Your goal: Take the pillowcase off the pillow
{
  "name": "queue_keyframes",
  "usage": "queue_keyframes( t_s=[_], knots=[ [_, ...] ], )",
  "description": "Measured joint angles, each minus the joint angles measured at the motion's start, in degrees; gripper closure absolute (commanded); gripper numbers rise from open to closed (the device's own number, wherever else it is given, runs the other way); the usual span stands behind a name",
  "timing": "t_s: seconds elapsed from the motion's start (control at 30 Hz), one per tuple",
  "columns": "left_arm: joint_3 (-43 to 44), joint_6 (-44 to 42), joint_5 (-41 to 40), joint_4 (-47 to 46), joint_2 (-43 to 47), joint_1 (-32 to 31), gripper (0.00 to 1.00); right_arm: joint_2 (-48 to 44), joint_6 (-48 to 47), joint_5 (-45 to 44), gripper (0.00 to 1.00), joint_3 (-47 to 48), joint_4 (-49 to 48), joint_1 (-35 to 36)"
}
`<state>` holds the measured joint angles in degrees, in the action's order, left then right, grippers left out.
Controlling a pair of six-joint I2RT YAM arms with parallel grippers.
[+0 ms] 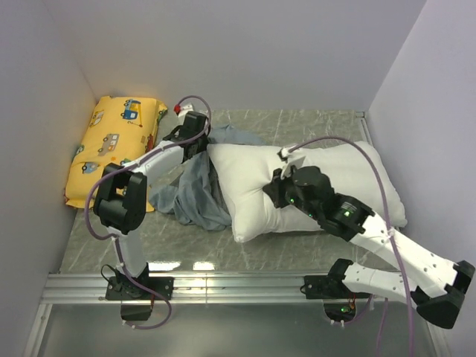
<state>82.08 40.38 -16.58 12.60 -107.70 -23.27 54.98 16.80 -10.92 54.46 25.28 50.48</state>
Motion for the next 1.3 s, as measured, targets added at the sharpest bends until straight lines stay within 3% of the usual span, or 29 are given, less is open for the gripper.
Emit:
queue_keyframes(
  t_s=[0.1, 0.2, 0.3, 0.33, 0.43, 0.53, 0.77, 1.0, 1.07, 1.1, 1.3],
  knots=[
    [-2.8, 0.9, 1.3, -1.0, 0.0, 0.0, 0.99, -1.8, 0.7, -0.6, 1.0, 3.8, 1.4, -1.5],
    [-6.6, 1.5, 3.5, -2.8, 0.1, 0.1, 0.88, -0.9, 1.6, -1.6, 1.0, 8.5, 1.3, -3.7],
    [-13.1, 2.3, 6.5, -5.4, 2.2, 0.1, 0.69, 1.4, 3.0, 0.3, 1.0, 12.0, 0.5, -8.3],
    [-15.3, 2.7, 7.4, -5.8, 3.3, 0.1, 0.56, 2.6, 3.6, 1.7, 1.0, 13.0, -0.2, -10.6],
    [-20.9, 3.9, 10.4, -8.0, 6.9, 0.1, 0.4, 7.5, 5.2, 5.0, 1.0, 15.8, -2.3, -16.2],
    [-26.6, 4.4, 12.9, -11.2, 12.4, -0.2, 0.31, 14.1, 5.9, 6.3, 1.0, 19.5, -3.7, -18.5],
    [-33.5, 4.5, 15.4, -14.1, 26.3, -2.0, 0.26, 30.4, 6.6, 7.8, 1.0, 26.7, -7.5, -18.8],
    [-35.0, 4.3, 12.8, -9.2, 41.2, -3.0, 0.25, 43.6, 10.5, 10.7, 1.0, 24.1, -18.7, -18.8],
    [-35.0, 4.2, 12.0, -7.6, 44.8, -3.2, 0.24, 44.9, 11.6, 12.1, 0.89, 23.7, -20.2, -18.7],
    [-35.0, 3.9, 11.6, -6.6, 46.9, -3.3, 0.24, 45.3, 12.1, 12.6, 0.69, 23.7, -20.9, -18.6],
    [-34.5, 2.1, 9.3, -0.1, 54.2, -3.4, 0.19, 41.5, 12.8, 12.9, 0.04, 22.4, -21.4, -18.4]
  ],
)
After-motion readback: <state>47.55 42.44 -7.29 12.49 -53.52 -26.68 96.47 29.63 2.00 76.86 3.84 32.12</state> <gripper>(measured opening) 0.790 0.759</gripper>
